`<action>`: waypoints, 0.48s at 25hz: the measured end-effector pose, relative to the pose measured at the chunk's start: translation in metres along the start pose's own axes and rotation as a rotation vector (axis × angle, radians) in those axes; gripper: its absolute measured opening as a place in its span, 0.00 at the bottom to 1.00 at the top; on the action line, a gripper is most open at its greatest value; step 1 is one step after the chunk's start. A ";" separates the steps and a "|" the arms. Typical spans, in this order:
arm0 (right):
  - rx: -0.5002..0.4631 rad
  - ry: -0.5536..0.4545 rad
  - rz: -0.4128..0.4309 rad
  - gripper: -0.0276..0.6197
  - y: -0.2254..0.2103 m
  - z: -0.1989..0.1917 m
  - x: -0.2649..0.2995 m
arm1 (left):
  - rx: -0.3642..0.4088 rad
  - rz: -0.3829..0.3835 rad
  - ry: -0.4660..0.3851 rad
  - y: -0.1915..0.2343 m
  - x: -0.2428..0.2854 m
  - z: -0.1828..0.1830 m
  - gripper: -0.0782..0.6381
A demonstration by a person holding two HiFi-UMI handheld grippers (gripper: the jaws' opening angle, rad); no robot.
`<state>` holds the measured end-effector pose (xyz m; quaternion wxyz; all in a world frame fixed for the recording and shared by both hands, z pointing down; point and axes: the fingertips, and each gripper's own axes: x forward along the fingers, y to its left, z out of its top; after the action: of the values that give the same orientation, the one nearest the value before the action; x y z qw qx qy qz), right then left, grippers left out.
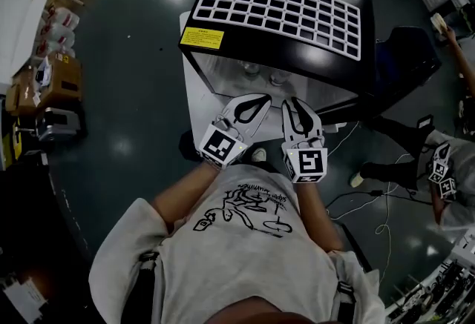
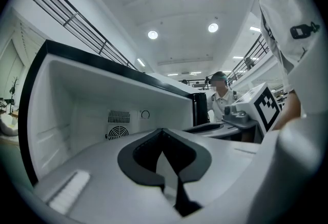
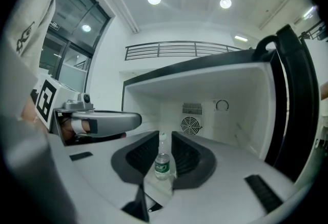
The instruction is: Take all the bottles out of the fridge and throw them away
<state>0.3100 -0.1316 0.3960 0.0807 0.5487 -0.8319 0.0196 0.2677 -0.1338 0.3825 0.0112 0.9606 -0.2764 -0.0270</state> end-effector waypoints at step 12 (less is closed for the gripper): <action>0.008 0.009 -0.020 0.13 -0.013 -0.012 0.012 | 0.023 0.010 0.003 0.010 0.016 -0.008 0.12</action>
<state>0.3186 -0.1460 0.4093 0.0822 0.5572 -0.8259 0.0246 0.2762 -0.1501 0.3896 0.0007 0.9593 -0.2817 -0.0221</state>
